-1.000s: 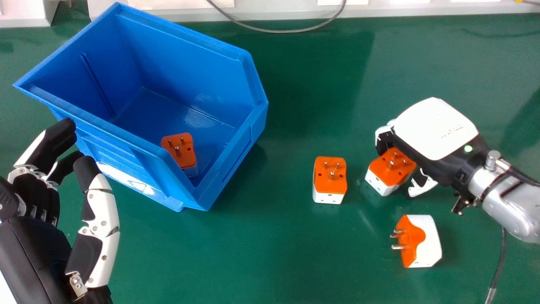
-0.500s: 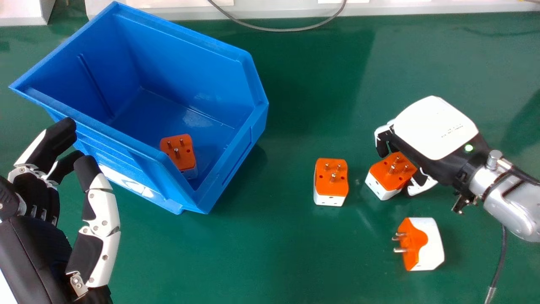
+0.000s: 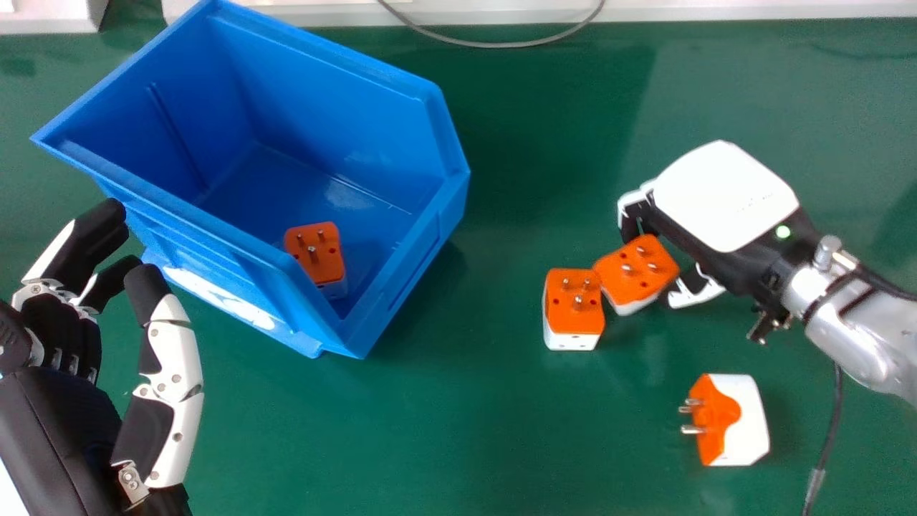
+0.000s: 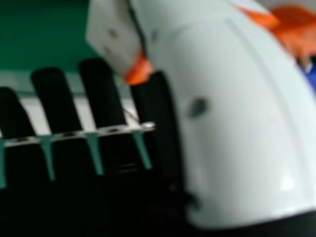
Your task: Pick all objects and put in blue box
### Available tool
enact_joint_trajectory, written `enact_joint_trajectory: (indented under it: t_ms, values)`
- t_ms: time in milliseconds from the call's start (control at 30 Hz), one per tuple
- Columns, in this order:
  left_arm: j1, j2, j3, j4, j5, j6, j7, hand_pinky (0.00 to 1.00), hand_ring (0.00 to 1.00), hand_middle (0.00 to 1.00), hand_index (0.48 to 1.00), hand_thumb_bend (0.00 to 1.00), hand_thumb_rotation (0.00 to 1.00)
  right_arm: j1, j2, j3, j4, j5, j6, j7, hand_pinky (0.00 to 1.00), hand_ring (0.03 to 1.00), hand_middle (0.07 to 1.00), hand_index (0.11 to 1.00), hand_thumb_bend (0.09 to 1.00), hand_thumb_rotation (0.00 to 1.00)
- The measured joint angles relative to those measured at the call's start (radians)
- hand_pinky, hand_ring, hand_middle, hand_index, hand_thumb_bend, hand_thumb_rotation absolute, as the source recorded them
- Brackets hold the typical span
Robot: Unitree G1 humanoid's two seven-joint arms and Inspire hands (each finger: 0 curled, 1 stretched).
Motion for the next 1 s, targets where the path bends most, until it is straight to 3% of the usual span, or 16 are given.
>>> enact_joint_trajectory:
  t_ms: [400,1000]
  values:
    - [-0.007,0.000,0.001,0.001,-0.002,0.000,-0.002,0.68,0.73,0.72,0.738,0.24,0.00,0.100,-0.076,-0.147,-0.271,0.052,0.062,0.134,0.34,0.430,0.494,0.520,0.498,0.00]
    - [-0.016,0.000,0.002,0.001,-0.001,0.000,-0.001,0.68,0.74,0.72,0.738,0.24,0.00,0.129,-0.075,-0.187,-0.342,0.052,0.077,0.187,0.34,0.435,0.504,0.522,0.498,0.00]
